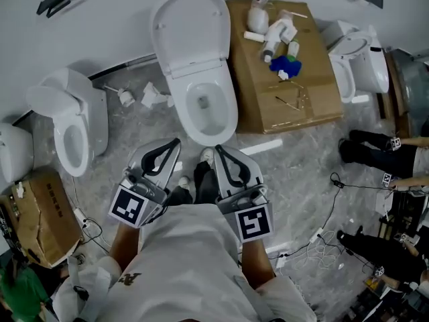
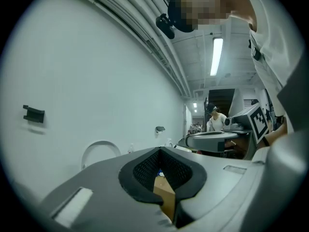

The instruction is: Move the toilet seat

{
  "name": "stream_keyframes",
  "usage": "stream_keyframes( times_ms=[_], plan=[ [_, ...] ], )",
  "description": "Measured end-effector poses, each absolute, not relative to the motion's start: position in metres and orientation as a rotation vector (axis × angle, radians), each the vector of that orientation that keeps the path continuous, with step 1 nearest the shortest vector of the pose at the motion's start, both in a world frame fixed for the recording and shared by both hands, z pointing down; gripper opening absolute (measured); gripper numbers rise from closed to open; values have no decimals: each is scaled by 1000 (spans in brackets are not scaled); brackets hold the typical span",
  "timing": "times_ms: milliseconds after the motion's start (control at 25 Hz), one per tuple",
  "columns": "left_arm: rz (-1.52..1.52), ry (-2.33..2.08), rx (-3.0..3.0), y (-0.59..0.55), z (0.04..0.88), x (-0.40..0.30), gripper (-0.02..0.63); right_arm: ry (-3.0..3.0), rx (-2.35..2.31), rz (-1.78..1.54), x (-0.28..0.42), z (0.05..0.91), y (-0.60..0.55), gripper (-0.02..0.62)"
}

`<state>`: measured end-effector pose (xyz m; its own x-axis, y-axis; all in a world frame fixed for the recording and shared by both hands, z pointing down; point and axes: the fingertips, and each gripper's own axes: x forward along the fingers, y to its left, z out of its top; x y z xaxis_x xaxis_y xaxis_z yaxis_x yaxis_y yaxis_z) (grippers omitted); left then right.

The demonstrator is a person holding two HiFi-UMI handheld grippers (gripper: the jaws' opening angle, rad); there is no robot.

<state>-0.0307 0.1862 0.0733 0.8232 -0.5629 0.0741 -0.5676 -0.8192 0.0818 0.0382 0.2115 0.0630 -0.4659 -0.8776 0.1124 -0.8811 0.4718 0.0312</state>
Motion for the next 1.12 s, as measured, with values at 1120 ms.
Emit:
stream_keyframes(
  times_ms=[1120],
  plan=[
    [356, -806, 2700, 106, 255, 22, 3, -2388, 1522, 543, 110, 252, 133, 43]
  ],
)
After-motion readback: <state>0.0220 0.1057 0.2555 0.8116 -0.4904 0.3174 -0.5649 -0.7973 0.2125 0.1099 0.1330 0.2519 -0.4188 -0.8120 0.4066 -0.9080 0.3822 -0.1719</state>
